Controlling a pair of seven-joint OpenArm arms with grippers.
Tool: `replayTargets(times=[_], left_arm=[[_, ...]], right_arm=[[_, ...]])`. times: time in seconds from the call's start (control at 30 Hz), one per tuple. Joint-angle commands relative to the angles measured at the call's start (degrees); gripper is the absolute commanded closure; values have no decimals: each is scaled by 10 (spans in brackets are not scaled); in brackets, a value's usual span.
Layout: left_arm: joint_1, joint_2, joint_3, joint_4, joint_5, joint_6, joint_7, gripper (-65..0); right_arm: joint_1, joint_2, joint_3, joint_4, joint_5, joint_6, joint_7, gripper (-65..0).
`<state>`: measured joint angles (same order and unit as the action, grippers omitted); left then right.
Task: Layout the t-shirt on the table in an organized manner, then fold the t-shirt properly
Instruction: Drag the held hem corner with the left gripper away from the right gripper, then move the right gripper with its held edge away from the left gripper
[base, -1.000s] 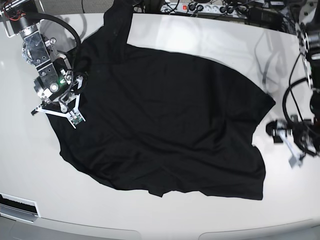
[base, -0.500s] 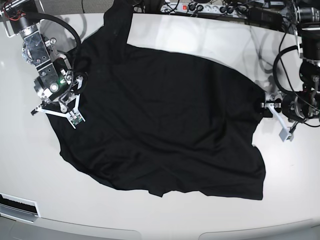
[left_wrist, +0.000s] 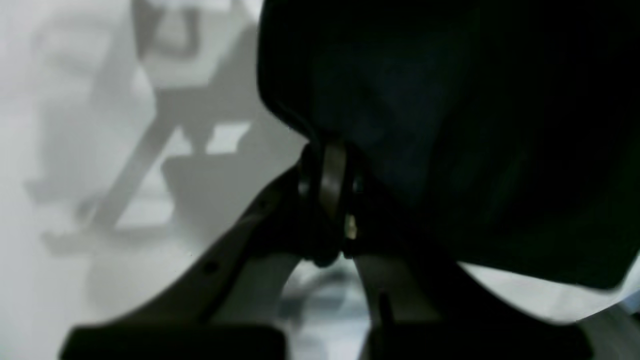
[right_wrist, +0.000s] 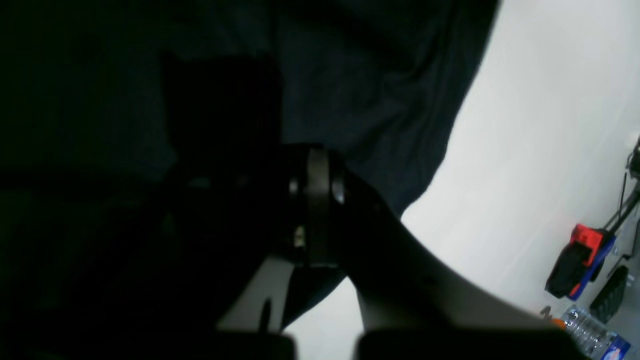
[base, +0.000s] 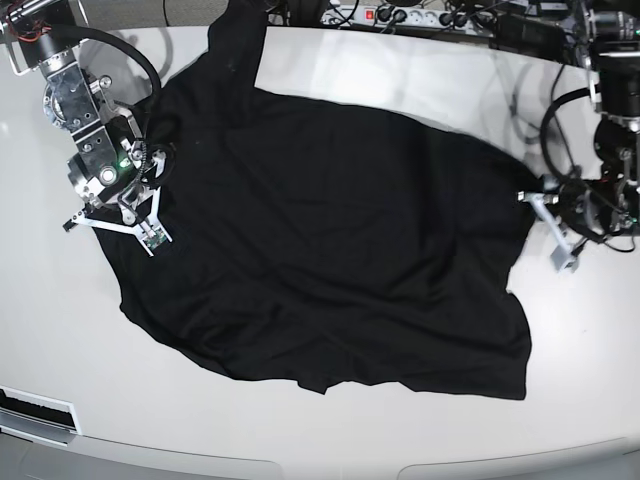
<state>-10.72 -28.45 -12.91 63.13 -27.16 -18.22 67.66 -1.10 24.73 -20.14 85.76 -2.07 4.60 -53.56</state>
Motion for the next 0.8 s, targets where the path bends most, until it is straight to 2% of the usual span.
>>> replayTargets(times=[0.0,0.13,0.2,0.33,0.43,0.57,0.67,0.77], left_arm=[[-5,-23,-3,11,-4,3,18,0],[-4,-57,-3,14,-41,2,60,0],[-2,-70,-3,14,-40,-6,68,0],[7,-92,-4,14,-40,-11,45,0],[7,-95,-4,14,-40,-11,37,0],[7,-95,-4,14,-41,-18,14,0],[7,-95,-4,14,-47,-28,13,0],[7,-95,-4,14,-50,-28,14,0]], right_arm=[[11,7,4,9,-7,0,5,0],[12,7,4,9,-7,3,5,0],[21,7,4,9,13,29,4,0],[46,10,4,9,65,46,5,0],[60,10,21,24,126,62,5,0],[57,10,101,81,280,132,-11,0],[35,10,208,106,453,209,-57,0],[-9,5,319,107,622,291,-128,0]])
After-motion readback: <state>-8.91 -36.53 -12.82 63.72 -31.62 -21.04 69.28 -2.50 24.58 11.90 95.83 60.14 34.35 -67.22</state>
